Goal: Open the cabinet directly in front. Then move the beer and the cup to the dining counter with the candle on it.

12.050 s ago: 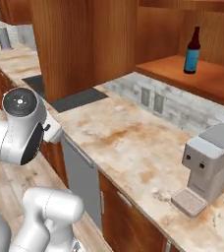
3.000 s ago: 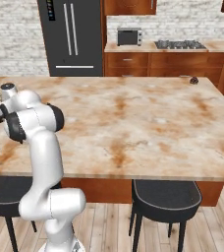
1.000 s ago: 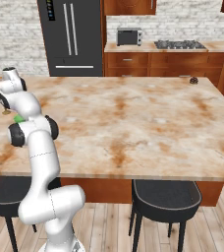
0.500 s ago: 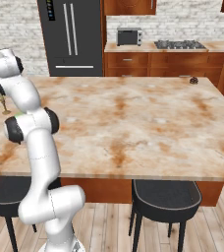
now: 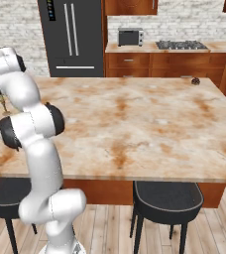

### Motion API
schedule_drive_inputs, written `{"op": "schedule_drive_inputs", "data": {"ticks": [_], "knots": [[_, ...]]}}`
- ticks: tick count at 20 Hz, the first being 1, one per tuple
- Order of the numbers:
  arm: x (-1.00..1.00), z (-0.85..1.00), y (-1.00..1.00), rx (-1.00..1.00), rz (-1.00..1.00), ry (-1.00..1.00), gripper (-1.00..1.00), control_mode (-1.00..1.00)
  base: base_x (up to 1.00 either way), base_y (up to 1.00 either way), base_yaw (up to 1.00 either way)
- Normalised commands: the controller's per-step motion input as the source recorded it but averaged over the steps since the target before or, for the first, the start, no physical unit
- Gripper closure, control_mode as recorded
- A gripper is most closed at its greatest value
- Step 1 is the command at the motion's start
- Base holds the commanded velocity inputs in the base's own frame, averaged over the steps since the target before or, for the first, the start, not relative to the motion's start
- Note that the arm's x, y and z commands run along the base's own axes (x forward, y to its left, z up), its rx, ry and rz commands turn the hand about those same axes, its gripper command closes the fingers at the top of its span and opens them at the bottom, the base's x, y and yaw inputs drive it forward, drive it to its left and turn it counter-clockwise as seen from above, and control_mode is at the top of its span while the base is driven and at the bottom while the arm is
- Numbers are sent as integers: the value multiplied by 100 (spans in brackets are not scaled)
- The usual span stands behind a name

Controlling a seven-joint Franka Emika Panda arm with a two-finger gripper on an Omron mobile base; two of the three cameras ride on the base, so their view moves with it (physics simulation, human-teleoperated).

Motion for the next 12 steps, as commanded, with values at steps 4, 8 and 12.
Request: {"op": "schedule_drive_inputs", "data": {"ticks": [4, 8, 12], "knots": [[-100, -51, -100, 30, 0, -36, -100, -100, 0, 0, 0], [-100, 71, -100, 26, 1, -49, -100, -100, 0, 0, 0], [-100, 100, -70, 30, 0, -13, -100, -100, 0, 0, 0]]}}
